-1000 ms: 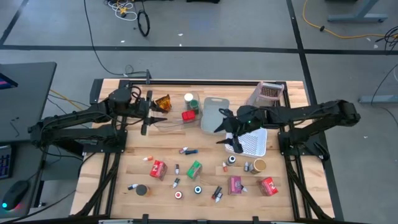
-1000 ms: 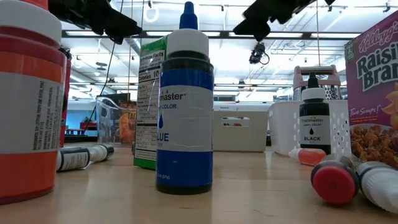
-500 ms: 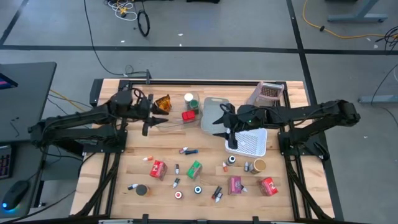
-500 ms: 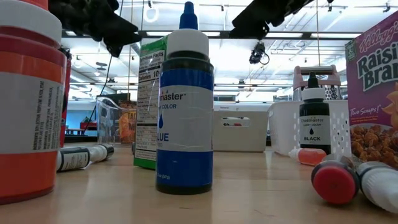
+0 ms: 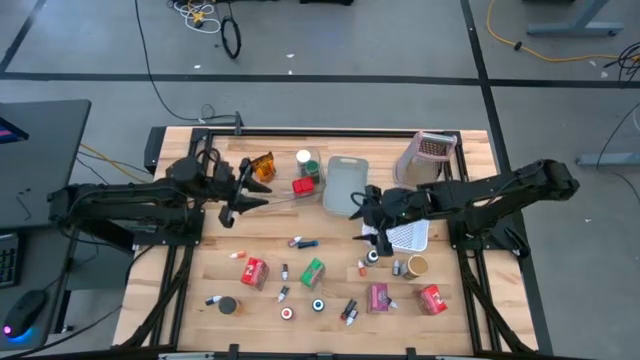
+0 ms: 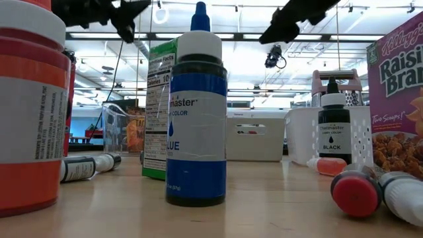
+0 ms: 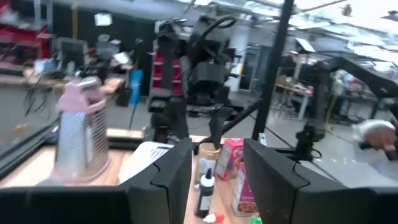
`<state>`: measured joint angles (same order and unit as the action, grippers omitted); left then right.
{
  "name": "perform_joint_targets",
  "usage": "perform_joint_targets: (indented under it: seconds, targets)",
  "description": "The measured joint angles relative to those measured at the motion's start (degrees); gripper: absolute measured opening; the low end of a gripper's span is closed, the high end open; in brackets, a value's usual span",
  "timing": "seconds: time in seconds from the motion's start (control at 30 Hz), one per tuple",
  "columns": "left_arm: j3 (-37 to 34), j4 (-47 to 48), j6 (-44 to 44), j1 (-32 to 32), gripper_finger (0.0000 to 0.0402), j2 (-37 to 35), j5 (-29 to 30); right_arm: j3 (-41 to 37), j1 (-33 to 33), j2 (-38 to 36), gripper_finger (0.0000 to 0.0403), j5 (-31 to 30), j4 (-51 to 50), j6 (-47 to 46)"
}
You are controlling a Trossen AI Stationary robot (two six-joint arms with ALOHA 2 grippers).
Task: Pick & Place Kitchen Items
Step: Put the golden seasoning bottle into the transparent bin
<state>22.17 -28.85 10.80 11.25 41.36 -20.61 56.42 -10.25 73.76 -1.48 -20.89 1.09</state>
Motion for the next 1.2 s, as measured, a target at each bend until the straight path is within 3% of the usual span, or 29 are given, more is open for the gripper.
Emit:
perform_joint_targets:
  seconds: [0.23,0.4,0.6,0.83,1.2]
  targets:
    - [0.00,-4.25,-4.18,-4.53,0.0153,0.00,4.08,2.20,-3.82,-0.37,0.0288,0.00,-5.71,-0.59]
    - [0.00,-7.06,-6.18,-5.48,0.0153,0.00,4.69,7.95,-5.84,-0.37,0.0292,-1.32,-17.17,-3.60]
    - [0.00,-8.39,-6.77,-5.51,0.0153,0.00,5.81,13.33,-8.34,-0.39,0.0292,-0.13,-34.06,-18.37]
    - [0.00,-8.12,-8.03,-5.51,0.0153,-0.01,9.19,12.51,-11.96,-0.37,0.0292,2.49,-47.81,-33.41]
    - [0.00,-7.88,-8.08,-5.51,0.0153,-0.02,9.34,5.96,-12.27,-0.37,0.0292,3.40,-45.49,-29.80]
